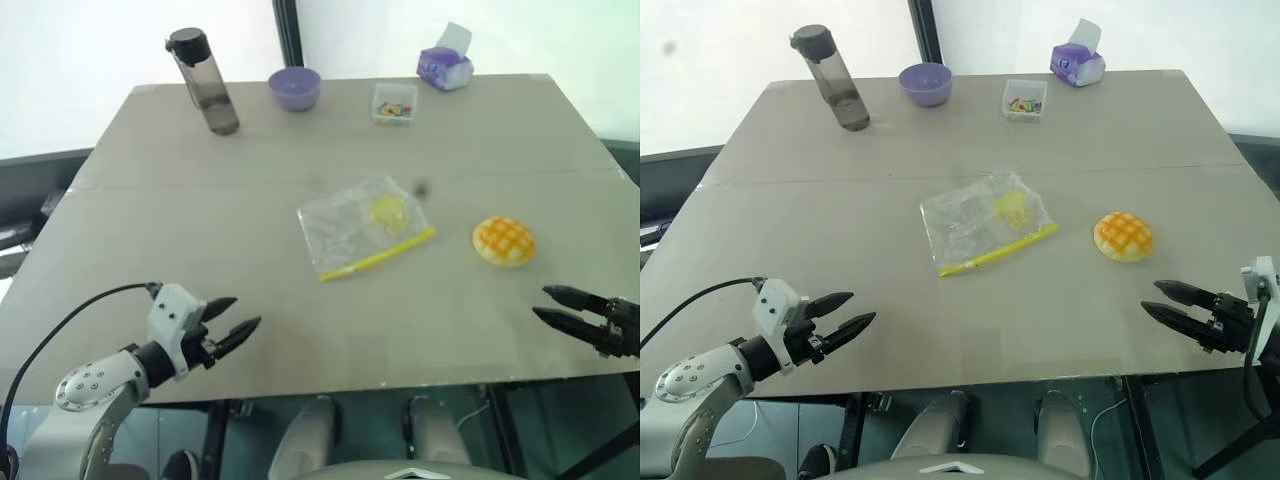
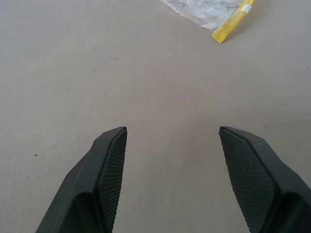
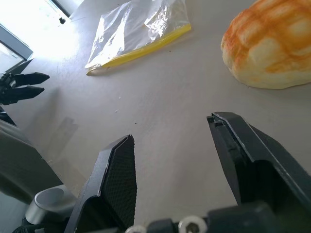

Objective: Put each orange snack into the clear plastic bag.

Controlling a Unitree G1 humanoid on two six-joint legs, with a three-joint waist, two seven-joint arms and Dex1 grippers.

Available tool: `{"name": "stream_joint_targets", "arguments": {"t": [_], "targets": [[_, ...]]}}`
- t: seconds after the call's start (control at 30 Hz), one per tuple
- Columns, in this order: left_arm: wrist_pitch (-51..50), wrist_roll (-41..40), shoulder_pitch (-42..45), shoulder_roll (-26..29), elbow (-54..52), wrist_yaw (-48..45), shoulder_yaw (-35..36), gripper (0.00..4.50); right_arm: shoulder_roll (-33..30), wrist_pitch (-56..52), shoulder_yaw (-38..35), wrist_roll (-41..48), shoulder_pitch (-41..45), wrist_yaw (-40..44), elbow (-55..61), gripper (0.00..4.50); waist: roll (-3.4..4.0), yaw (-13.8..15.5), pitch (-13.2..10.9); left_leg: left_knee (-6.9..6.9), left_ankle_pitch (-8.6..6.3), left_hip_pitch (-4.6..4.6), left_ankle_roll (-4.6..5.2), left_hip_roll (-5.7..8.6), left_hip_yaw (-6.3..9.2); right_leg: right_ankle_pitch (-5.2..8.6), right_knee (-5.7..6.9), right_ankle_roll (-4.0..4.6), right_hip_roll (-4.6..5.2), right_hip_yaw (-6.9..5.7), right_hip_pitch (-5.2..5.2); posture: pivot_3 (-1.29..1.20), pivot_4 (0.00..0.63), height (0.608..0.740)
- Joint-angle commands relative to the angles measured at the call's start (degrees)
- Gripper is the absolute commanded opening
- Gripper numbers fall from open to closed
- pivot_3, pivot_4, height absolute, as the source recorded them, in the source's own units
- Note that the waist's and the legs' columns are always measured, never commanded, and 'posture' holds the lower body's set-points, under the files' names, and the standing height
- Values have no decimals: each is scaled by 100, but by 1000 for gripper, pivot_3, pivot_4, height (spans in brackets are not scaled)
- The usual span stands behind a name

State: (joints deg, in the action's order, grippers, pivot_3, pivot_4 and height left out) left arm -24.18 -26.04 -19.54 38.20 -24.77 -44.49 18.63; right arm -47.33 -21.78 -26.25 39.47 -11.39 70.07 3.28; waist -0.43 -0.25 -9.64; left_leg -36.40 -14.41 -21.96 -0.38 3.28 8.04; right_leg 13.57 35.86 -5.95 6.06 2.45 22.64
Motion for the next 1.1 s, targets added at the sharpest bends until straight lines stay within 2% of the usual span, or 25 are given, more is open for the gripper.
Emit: {"name": "stream_joint_targets", "arguments": {"t": [0.03, 0.27, 0.83, 0.93, 1.1], "targets": [[96, -66, -19, -71, -220, 67, 84, 3199, -92, 61, -67, -21, 112, 86, -19, 2733, 0, -2, 0, 0, 0, 0, 0, 0, 0, 0, 0, 0, 0, 0, 0, 0, 150, 739], [255, 85, 92, -229, -98, 148, -127, 3199, -87, 78, 15, -154, 306, 108, -161, 2733, 0, -18, 0, -2, 0, 3, 0, 0, -4, -1, 2, 0, -1, 2, -2, 0, 150, 739], [157, 89, 279, -226, 16, 178, -249, 3199, 92, 282, 234, -350, 379, -41, 199, 2733, 1, -27, 1, -2, 0, 4, 0, 1, -4, -2, 3, 1, -1, 3, -1, 0, 150, 739], [-270, -55, 510, -328, 47, 415, -358, 3199, 248, 529, 304, -390, 445, -135, 479, 2733, 2, -29, 1, -3, 1, 5, 0, 2, -4, -2, 6, 1, -2, 2, -1, 0, 150, 739], [-1864, -1173, 1602, -892, 154, 1223, -223, 3199, 325, 901, 493, -592, 479, -179, 1003, 2733, 1, -8, 2, -20, 1, 3, 0, 8, 11, -3, 16, -1, -4, -7, -5, 0, 150, 739]]}}
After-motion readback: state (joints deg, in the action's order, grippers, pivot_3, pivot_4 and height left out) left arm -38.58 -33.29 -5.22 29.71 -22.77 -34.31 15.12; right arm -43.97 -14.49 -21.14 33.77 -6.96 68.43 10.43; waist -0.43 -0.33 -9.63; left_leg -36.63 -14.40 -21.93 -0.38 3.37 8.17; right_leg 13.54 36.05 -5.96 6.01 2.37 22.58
